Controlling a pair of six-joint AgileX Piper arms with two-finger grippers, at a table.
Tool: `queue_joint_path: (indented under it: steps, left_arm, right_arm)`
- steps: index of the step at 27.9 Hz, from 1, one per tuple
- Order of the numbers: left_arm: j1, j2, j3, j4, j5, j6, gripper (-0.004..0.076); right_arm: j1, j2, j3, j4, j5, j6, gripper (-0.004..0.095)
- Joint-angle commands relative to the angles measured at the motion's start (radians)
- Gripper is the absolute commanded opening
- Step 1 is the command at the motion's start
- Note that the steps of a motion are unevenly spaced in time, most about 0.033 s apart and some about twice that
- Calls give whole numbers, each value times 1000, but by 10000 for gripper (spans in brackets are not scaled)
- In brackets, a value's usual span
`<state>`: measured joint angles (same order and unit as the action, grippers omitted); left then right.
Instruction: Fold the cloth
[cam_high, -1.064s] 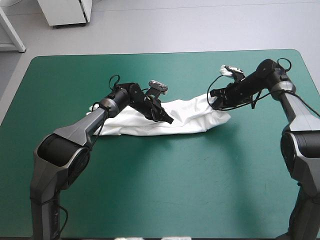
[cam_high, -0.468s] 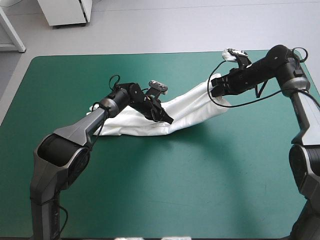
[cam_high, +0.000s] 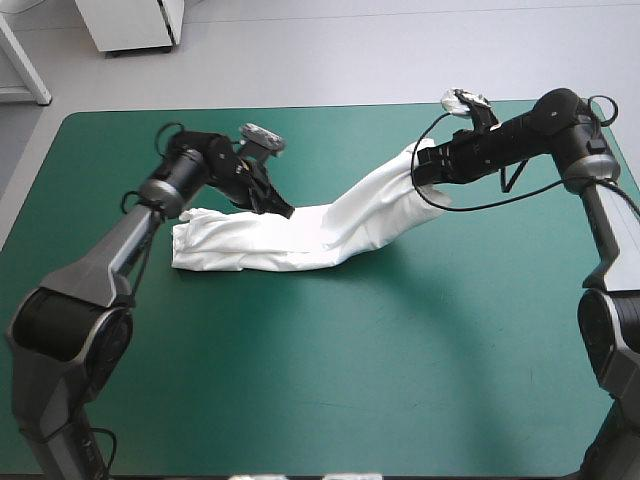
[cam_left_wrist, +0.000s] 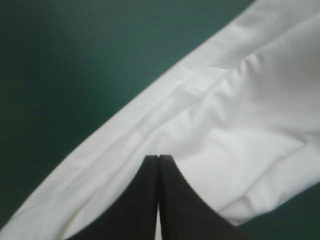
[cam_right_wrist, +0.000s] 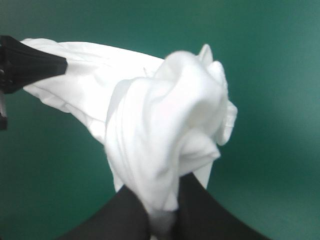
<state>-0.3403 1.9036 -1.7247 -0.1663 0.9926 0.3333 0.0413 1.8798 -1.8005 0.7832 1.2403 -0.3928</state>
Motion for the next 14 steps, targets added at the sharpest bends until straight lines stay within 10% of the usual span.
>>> queue_joint_path:
  steps: [1, 14]
  left_arm:
    - [83, -168, -35, 3, 11, -13, -9]
    - [289, -476, -35, 4, 85, -28, -9]
  right_arm:
    - [36, -66, -35, 146, -27, -30, -17]
    - [305, -8, -99, 242, -195, -63, -17]
